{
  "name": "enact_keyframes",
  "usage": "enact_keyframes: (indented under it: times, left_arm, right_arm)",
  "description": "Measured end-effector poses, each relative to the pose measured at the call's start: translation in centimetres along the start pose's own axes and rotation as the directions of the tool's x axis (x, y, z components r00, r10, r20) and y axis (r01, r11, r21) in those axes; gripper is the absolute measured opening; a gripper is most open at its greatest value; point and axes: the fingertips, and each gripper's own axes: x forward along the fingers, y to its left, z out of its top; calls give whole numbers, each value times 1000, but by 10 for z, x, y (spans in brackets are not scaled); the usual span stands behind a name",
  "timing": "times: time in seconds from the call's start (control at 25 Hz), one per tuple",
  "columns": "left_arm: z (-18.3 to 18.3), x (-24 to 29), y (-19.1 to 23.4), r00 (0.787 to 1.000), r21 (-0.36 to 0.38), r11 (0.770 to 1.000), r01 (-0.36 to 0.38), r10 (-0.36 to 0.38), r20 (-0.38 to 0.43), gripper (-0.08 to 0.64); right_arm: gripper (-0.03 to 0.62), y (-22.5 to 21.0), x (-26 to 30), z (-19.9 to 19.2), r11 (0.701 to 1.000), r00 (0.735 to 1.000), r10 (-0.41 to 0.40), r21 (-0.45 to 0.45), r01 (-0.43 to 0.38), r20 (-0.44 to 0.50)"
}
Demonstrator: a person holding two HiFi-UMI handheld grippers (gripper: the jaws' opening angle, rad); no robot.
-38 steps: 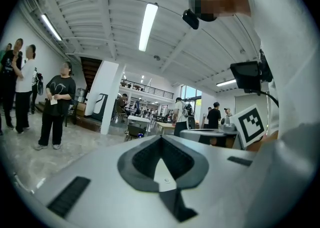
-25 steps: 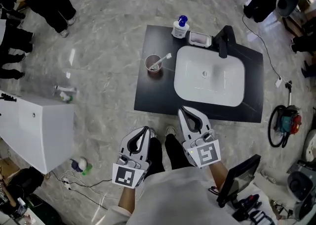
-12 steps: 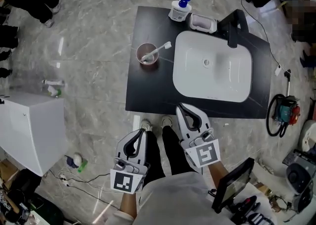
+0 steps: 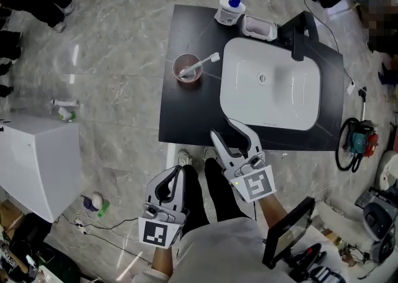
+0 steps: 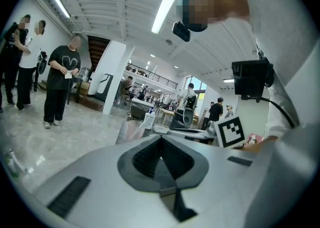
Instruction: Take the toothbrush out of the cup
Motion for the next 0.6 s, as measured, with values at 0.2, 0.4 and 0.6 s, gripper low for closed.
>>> enact_keyframes:
  times: [0.2, 0.4, 0.6]
  left_arm:
    - [2, 1, 4, 1000, 38, 999, 6, -7, 20, 3]
    - [2, -1, 7, 1000, 16, 1000, -4, 3, 4, 3]
    - [3, -1, 16, 1000, 2, 1000, -24, 24, 2, 5]
  right_arm:
    - [189, -15, 22, -14, 999, 999, 18, -33, -19, -31]
    - [189, -37, 49, 0, 999, 998, -30, -29, 31, 47]
    - [189, -43, 70, 3, 998, 998, -19, -64, 23, 66]
